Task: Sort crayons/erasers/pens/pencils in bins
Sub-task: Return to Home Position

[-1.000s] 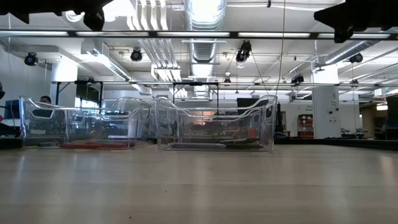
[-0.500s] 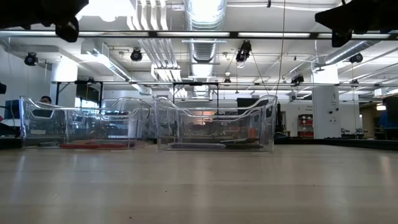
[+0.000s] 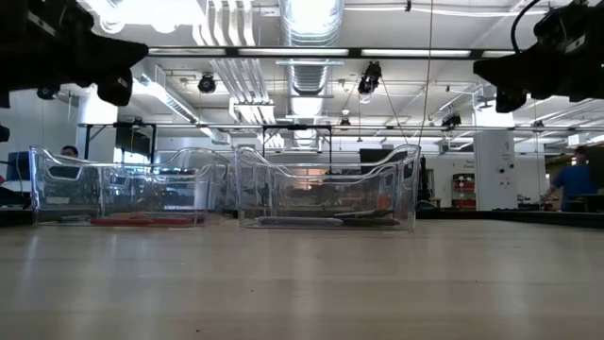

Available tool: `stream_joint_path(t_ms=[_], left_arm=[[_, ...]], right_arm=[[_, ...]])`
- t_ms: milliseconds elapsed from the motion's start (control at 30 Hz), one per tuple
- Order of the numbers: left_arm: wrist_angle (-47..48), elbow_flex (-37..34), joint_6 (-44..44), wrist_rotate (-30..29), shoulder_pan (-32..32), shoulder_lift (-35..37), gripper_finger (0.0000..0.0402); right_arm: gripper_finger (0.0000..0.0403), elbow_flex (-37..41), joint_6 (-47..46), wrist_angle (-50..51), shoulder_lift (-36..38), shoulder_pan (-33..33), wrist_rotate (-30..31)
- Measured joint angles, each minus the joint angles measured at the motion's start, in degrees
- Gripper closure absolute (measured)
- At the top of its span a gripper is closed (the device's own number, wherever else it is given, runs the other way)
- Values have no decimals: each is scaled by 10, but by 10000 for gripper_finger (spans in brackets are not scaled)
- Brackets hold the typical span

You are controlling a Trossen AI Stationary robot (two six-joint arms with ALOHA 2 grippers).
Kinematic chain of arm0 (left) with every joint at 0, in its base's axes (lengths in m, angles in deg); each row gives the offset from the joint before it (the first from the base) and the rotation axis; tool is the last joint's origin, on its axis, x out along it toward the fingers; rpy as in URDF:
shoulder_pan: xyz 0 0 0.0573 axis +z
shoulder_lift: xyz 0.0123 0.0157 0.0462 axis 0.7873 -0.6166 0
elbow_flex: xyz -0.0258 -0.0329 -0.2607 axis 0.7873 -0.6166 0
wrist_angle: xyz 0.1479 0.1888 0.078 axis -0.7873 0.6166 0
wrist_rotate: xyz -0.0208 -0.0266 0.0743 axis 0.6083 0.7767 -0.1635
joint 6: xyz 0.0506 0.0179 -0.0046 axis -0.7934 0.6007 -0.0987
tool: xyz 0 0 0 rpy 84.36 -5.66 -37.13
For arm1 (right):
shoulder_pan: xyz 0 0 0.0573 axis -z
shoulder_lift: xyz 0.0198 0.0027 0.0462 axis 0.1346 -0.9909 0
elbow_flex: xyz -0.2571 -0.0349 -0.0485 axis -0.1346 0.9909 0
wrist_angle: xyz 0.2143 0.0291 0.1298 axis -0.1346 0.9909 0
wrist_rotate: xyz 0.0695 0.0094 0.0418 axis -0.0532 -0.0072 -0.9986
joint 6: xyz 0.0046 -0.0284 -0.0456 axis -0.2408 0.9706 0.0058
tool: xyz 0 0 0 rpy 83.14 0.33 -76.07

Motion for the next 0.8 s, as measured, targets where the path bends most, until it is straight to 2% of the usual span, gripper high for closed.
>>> stream_joint_path(t_ms=[100,167,567,800], left_arm=[[-50,-41,14,12,0,0,402],[-64,-44,15,15,0,-3,401],[-11,-45,-2,25,0,0,401],[-4,-45,-14,43,-1,-13,402]], right_arm=[[394,4,-10,24,0,0,3],[394,4,-14,27,1,0,-6],[394,4,-12,63,4,0,0],[394,4,-47,87,-3,0,40]])
